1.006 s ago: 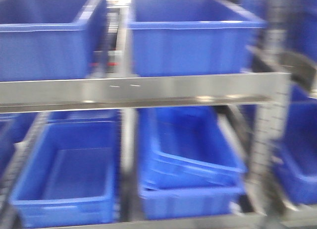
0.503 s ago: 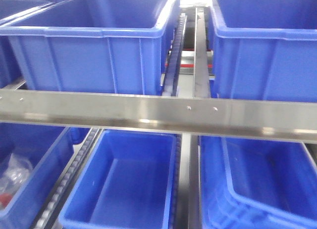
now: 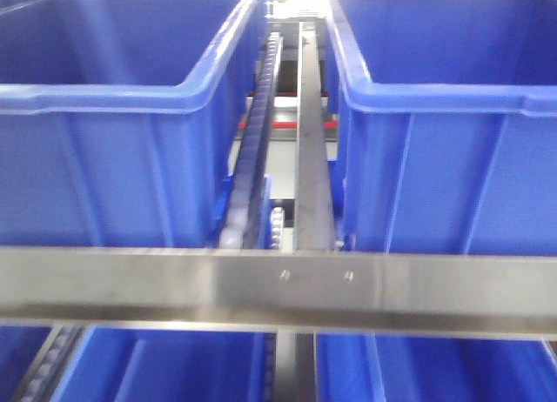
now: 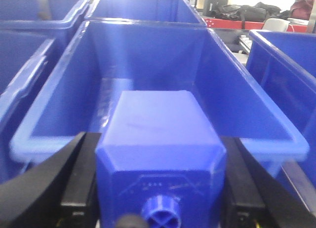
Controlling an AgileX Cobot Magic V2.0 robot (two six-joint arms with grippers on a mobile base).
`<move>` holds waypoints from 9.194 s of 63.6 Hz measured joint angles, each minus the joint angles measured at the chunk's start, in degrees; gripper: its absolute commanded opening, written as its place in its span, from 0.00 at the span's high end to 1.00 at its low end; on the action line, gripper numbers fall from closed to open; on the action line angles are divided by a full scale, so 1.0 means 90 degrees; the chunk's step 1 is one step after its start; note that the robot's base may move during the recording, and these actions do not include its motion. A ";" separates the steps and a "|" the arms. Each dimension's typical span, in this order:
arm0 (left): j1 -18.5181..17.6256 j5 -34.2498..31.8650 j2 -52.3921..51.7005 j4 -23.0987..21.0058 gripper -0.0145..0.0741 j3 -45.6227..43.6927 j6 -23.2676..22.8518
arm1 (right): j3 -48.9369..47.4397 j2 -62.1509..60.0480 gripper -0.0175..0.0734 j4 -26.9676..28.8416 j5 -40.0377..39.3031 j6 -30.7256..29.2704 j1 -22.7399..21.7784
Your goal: Pick and sort blue part to right shelf
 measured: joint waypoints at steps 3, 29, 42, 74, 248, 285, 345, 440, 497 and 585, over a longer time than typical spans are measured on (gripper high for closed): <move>0.0000 0.0000 0.0000 0.0000 0.38 0.0000 0.0000 | 0.0000 0.0000 0.33 0.0000 0.0000 0.0000 0.0000; 0.0000 0.0000 0.0000 0.0000 0.38 0.0000 0.0000 | 0.0000 0.0000 0.33 0.0000 0.0000 0.0000 0.0000; 0.0000 0.0000 0.0000 0.0000 0.38 0.0000 0.0000 | 0.0000 0.0000 0.33 0.0000 0.0000 0.0000 0.0000; 0.0000 0.0000 0.0000 0.0000 0.38 0.0000 0.0000 | 0.0000 0.0000 0.33 0.0000 0.0000 0.0000 0.0000; -0.0025 -0.0588 0.5510 -0.0701 0.37 -0.2293 0.1048 | -0.1192 0.4672 0.33 0.0285 -0.0936 0.0000 0.0000; -0.0025 -0.0588 0.5510 -0.0711 0.13 -0.2293 0.1048 | -0.1192 0.4672 0.12 0.0285 -0.0816 0.0000 0.0000; -0.0025 -0.0838 0.4460 -0.1407 0.69 -0.2095 0.1048 | -0.1097 0.3937 0.75 0.0659 -0.0882 0.0000 0.0000; -0.0025 -0.1647 0.0000 -0.1354 0.69 0.0819 0.1048 | 0.0837 -0.0641 0.75 0.0587 -0.0144 0.0000 0.0000; -0.0025 -0.1660 -0.0003 -0.1354 0.69 0.0833 0.1048 | 0.2175 -0.0956 0.75 0.0275 -0.1839 -0.0044 -0.0055; -0.0025 -0.2141 -0.1198 0.1788 0.69 0.2211 -0.0903 | 0.2186 -0.0956 0.75 0.0275 -0.1848 -0.0044 -0.0055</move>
